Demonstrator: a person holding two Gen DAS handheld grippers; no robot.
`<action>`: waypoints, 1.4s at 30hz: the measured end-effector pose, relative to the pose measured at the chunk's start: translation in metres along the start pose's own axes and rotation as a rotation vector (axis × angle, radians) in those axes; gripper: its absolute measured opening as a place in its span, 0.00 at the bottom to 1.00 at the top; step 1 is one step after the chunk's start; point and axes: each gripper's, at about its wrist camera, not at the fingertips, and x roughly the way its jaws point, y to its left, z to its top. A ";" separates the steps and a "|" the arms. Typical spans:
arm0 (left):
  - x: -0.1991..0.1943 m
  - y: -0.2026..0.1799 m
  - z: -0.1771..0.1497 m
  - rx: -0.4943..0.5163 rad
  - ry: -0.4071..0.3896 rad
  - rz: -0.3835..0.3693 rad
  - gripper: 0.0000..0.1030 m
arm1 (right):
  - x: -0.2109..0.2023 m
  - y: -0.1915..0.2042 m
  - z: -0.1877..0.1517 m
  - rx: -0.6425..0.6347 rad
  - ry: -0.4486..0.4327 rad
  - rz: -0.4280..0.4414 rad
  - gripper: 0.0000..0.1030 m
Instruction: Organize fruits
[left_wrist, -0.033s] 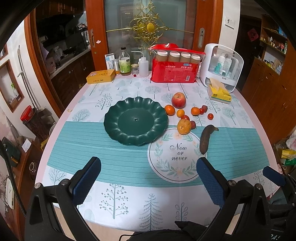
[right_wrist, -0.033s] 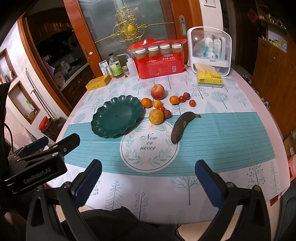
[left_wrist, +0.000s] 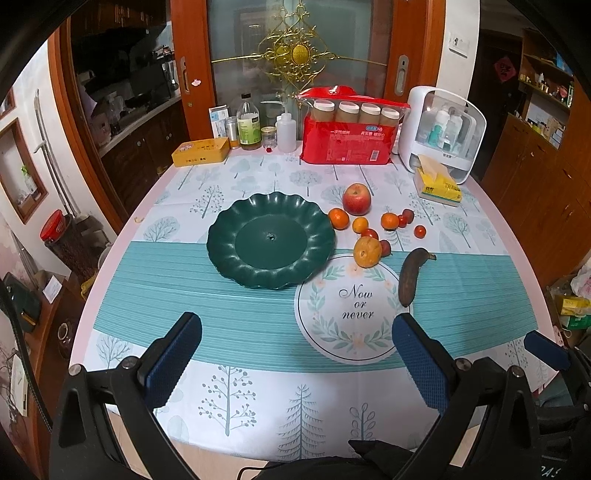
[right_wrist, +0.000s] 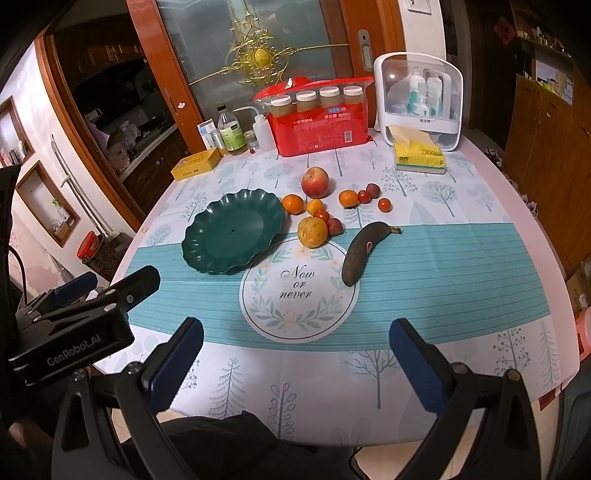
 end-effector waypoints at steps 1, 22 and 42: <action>0.001 0.001 0.001 -0.003 0.005 0.000 0.99 | 0.002 0.000 -0.001 0.001 0.002 -0.001 0.98; 0.023 0.024 0.014 0.008 0.057 -0.056 0.99 | 0.006 0.007 0.014 0.070 -0.006 -0.043 0.98; 0.076 0.045 0.017 0.038 0.165 -0.108 0.99 | 0.029 0.013 0.012 0.075 -0.062 -0.198 0.98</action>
